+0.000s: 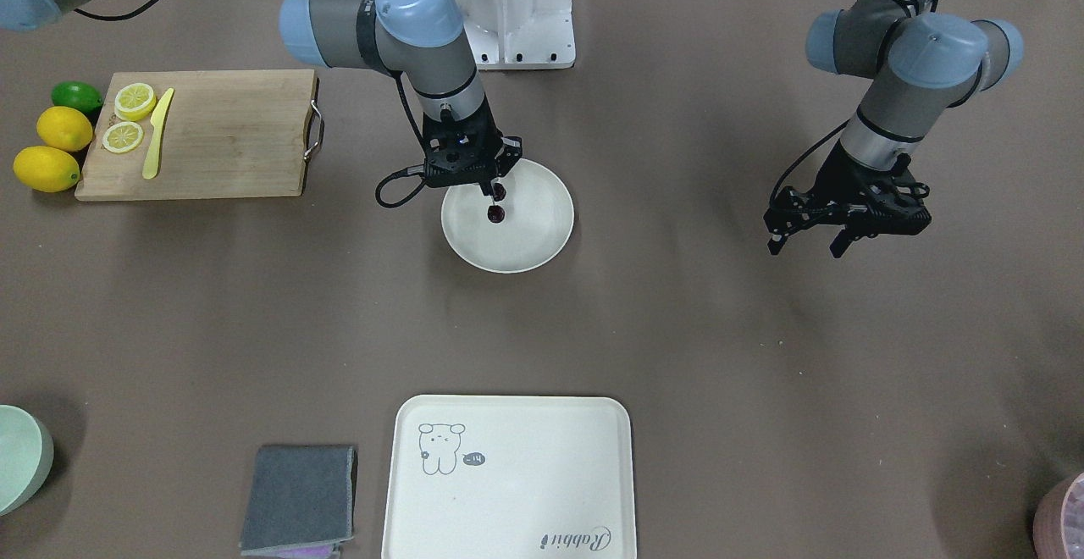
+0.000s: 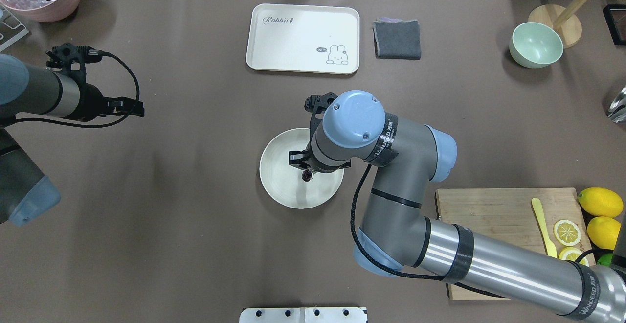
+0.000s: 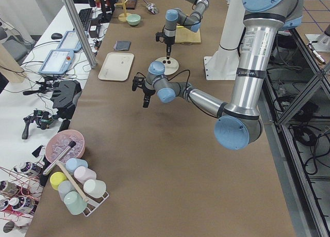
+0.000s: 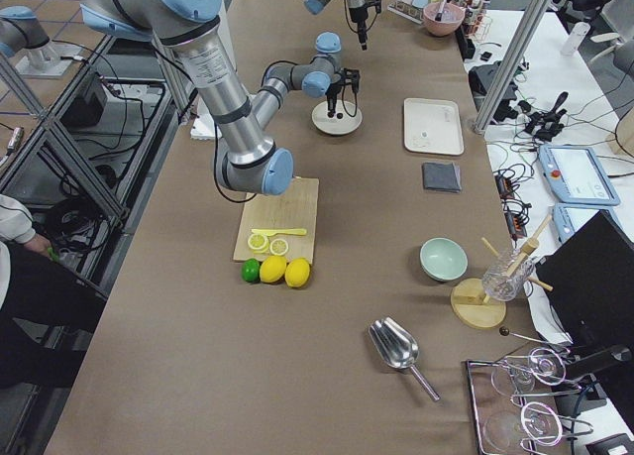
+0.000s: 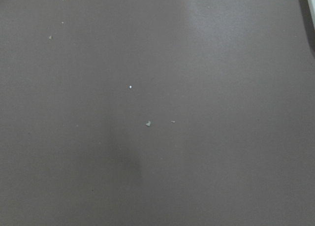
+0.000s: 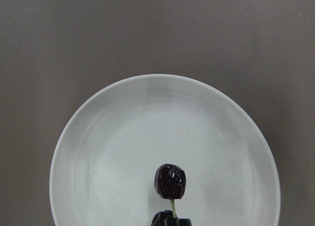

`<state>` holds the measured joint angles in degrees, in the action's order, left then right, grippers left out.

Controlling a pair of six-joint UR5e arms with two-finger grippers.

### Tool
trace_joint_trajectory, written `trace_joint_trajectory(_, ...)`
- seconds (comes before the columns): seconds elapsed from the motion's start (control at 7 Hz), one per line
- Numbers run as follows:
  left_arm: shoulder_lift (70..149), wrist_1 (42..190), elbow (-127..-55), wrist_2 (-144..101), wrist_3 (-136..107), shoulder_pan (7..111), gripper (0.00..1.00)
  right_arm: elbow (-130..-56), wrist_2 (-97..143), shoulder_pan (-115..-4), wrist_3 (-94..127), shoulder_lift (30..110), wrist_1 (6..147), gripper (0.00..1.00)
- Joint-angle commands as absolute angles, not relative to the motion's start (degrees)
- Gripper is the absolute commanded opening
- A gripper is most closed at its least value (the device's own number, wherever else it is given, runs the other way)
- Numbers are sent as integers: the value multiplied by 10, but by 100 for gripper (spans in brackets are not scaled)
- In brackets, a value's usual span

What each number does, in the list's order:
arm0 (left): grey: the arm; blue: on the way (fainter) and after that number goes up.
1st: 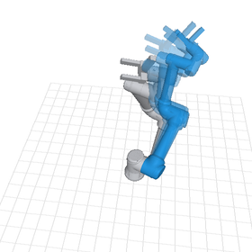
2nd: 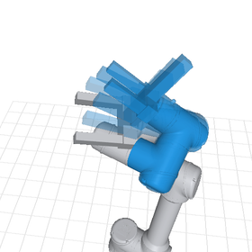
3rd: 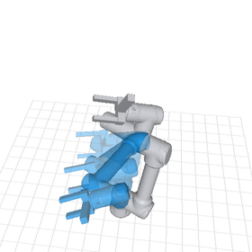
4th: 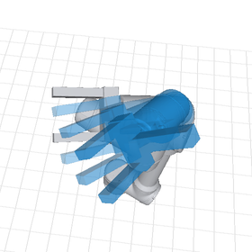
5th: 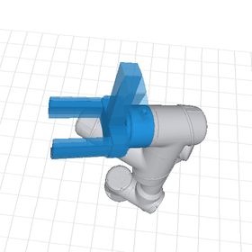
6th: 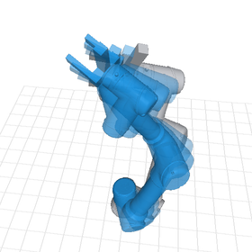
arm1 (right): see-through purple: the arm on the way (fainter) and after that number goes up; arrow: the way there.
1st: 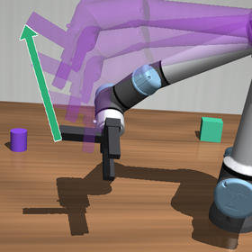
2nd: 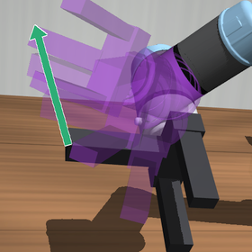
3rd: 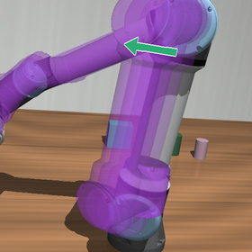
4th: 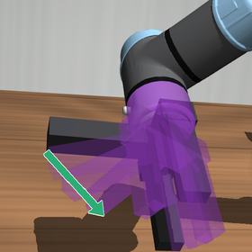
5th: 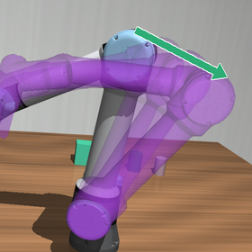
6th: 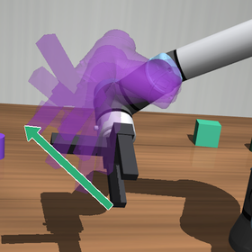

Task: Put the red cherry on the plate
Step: 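Lower the cherries onto the plate and open the right gripper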

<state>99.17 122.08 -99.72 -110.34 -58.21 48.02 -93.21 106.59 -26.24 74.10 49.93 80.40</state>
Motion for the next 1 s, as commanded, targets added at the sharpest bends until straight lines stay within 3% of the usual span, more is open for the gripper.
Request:
trace_joint_trajectory(0.0, 989, 1221, -998, -1104, -583, 481, 98, -915, 1065, -257, 757, 496, 801, 99)
trace_joint_trajectory(0.57, 984, 1221, -998, -1104, -582, 481, 98, -931, 1044, -254, 775, 493, 800, 100)
trace_joint_trajectory(0.86, 966, 1216, -1003, -1105, -540, 489, 98, -949, 1118, -320, 766, 497, 807, 100)
